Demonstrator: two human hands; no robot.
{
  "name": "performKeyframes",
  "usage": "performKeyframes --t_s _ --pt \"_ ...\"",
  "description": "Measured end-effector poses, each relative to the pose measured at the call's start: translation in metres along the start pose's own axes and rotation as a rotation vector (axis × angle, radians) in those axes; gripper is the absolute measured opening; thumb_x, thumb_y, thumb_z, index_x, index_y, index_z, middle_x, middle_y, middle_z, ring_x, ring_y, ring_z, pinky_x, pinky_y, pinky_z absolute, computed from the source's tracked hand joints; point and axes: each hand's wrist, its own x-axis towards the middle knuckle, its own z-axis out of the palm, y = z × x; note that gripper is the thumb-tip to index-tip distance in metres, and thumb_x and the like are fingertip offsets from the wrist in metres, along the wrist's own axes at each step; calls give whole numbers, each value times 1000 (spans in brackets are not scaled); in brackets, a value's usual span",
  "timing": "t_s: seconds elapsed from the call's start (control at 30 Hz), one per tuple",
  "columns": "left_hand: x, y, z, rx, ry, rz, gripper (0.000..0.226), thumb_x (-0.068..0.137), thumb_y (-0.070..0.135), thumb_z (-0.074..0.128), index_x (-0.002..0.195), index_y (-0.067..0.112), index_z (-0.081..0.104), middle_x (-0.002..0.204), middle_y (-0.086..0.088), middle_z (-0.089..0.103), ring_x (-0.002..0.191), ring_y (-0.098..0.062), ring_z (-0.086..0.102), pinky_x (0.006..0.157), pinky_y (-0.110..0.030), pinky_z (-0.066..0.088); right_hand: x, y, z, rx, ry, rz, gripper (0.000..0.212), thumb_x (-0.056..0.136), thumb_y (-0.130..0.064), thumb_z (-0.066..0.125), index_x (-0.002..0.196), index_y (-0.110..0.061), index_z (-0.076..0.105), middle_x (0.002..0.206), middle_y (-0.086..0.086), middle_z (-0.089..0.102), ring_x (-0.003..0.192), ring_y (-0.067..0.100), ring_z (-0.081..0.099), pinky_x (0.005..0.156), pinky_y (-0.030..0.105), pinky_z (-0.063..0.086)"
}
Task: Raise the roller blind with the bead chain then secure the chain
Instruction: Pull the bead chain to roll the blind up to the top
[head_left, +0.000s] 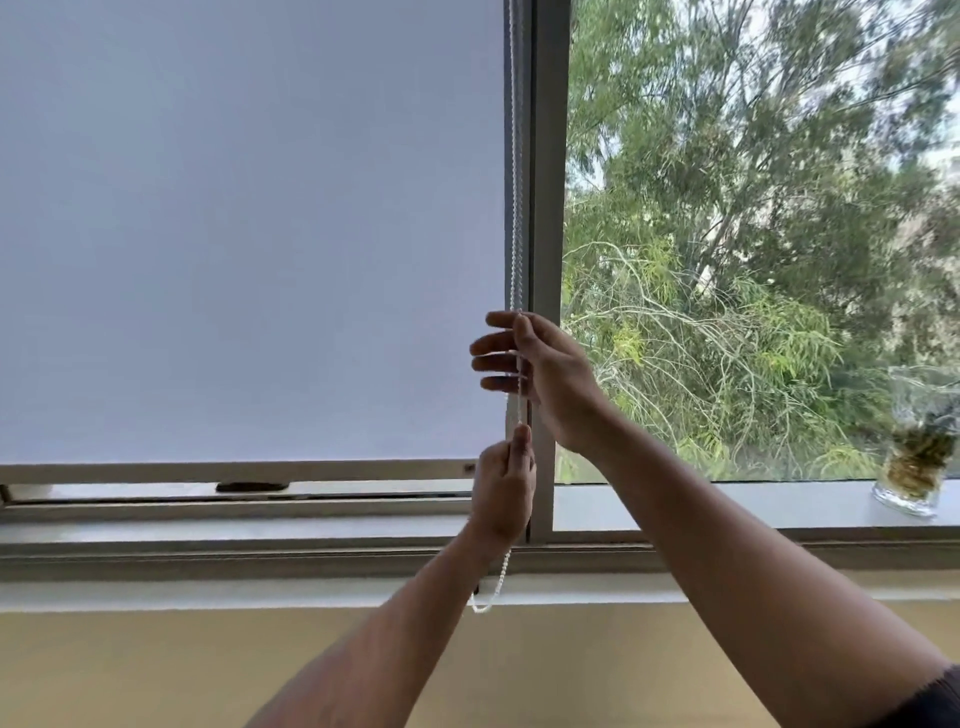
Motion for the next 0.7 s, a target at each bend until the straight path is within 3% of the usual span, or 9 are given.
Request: performKeyframes --t_s 0.07,0.1,0.17,0.3,0.4,0.53,0.7 --pt "-4 -1 4 10 4 11 53 98 49 39 52 23 36 43 5 30 40 -15 25 43 -37 19 4 5 12 -55 70 -53 29 111 -16 37 93 -17 60 64 -1 55 49 5 46 46 20 37" --pt "-5 -3 5 24 7 28 53 97 51 38 52 23 37 42 8 30 42 -16 25 43 -41 20 5 11 17 -97 124 -96 32 110 -12 37 86 -19 56 57 -5 46 46 4 36 43 18 29" --pt "-3 -9 3 77 15 60 50 92 51 38 51 23 40 40 7 33 44 -16 26 46 -45 22 3 25 21 -153 181 -183 34 108 -7 38 80 -20 52 52 -10 40 46 4 30 44 18 26" --pt "-1 -11 -8 92 -79 92 38 94 37 42 58 25 46 46 9 40 46 -9 31 50 -36 25 -8 45 13 -278 181 -244 34 104 -4 41 75 -19 50 52 -11 42 48 6 33 48 23 30" --pt "0 -10 -20 19 -161 110 10 101 19 47 95 11 49 69 15 55 64 -6 48 60 -29 42 -16 57 6 -303 207 -222 35 102 -4 43 74 -24 51 54 -11 44 47 3 36 48 22 33" --pt "9 16 -24 -82 -183 106 36 93 13 44 128 6 44 104 0 64 95 -4 63 84 -27 54 -25 73 -4 -311 223 -209 34 97 -8 47 72 -30 55 60 -11 55 55 3 48 53 27 41" --pt "39 66 -26 -221 -124 78 50 73 6 44 121 10 56 108 -13 64 99 -15 62 87 -27 53 -31 92 -13 -405 212 -197 31 99 -14 45 73 -31 51 60 -14 55 55 1 45 54 27 37"
